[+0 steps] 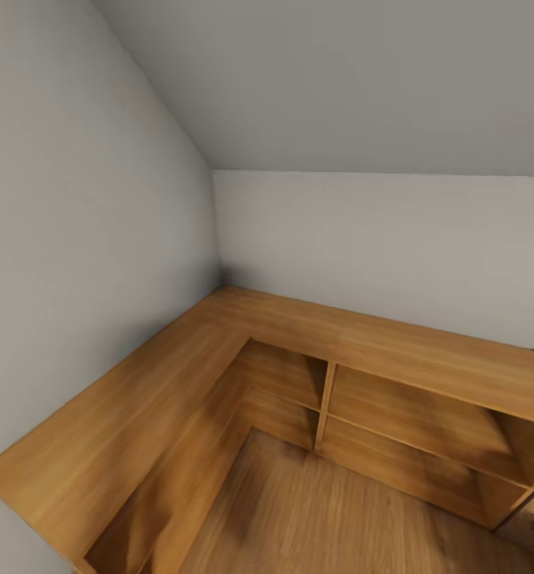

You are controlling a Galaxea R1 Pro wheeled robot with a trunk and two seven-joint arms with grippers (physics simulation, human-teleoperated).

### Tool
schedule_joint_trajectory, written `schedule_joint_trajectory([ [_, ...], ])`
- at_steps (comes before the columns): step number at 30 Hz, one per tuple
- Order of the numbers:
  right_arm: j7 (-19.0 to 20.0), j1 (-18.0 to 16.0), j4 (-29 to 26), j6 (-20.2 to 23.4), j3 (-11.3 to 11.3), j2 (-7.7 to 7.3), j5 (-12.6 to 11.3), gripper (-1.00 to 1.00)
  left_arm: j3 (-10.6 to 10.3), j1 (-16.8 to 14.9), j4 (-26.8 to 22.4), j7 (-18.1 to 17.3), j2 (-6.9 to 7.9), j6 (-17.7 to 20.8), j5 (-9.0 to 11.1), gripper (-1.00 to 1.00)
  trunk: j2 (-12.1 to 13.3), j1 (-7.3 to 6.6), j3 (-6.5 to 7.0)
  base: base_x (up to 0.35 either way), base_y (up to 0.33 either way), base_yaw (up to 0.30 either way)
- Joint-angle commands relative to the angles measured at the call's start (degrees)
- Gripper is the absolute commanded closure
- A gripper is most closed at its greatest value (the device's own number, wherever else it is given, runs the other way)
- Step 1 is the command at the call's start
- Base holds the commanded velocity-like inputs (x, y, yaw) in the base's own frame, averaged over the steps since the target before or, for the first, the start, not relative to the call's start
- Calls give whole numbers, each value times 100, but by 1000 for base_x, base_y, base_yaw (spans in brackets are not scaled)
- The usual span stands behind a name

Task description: In the bedroom, organize the workspace by keeping the computer under the desk, ensuring the monitor is on the desk, placing the keyboard on the desk next to the monitor, placing the mouse on the desk next to the keyboard, moving the folder from the swivel chair onto the desk next to the mouse, stacking the notebook on top of the folder with the pen on top of the notebook, and positioning the swivel chair next to the desk.

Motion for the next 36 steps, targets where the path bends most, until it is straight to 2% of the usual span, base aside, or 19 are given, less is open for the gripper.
schedule_joint_trajectory([
  [1,-48,-6,9,-13,-22,0,61,-100,8,-2,1,-8,-1,-16,17,-100,-3,1,-6,73,0,-260],
  [36,-52,-6,10,-19,-22,0,61,-100,12,-2,2,-8,-1,-16,18,-100,-3,1,-6,5,0,-260],
])
